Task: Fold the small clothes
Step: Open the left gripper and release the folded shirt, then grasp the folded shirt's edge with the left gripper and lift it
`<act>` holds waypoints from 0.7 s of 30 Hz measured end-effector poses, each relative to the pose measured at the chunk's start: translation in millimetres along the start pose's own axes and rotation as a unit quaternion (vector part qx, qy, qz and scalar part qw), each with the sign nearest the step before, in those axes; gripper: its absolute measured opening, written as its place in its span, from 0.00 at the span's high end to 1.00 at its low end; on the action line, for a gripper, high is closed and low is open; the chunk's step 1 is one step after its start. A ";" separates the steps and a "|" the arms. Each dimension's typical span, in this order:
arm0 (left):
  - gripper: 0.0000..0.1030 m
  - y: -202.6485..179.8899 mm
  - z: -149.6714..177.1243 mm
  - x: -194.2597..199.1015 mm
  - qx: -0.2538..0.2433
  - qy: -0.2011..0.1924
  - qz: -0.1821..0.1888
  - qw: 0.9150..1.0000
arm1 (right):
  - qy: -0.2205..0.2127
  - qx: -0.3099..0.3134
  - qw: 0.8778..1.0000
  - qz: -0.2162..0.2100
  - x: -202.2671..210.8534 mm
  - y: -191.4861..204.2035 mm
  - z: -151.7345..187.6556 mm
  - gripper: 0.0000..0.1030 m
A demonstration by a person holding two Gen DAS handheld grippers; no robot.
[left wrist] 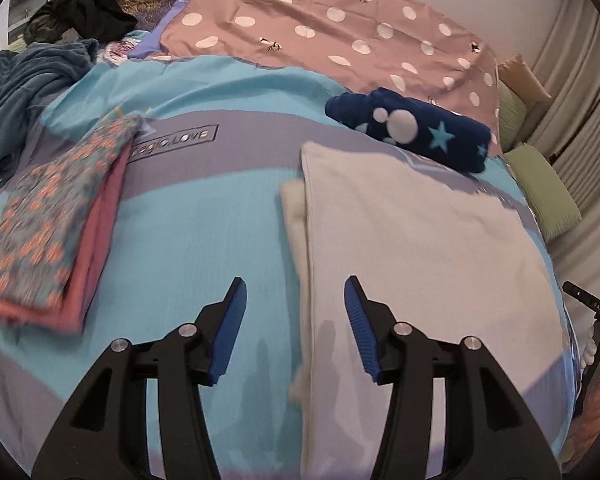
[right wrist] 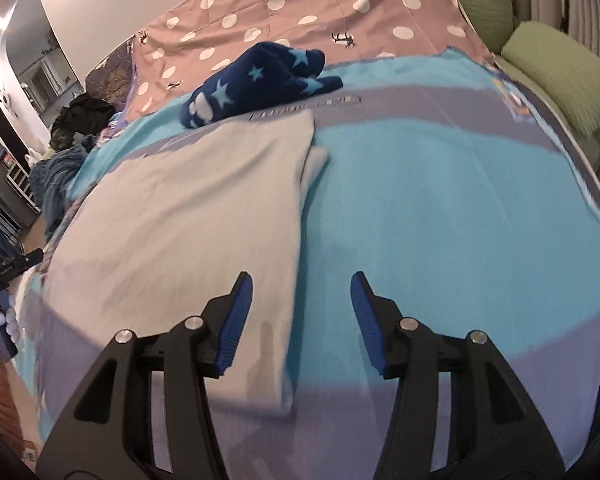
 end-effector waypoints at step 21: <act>0.42 -20.3 120.1 86.2 0.059 -0.001 0.061 0.996 | 0.020 -0.056 0.998 -0.036 51.1 11.3 87.9 0.45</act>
Point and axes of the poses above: each gripper's, at about its wrist camera, not at the fingertips, and x roughly against the way its jaws point, y to its left, z to its underside, the point moved 4 cm from there along -x, roughly the way its jaws point, and after that the axes turned 8 degrees about -y, right-handed, at the moved point
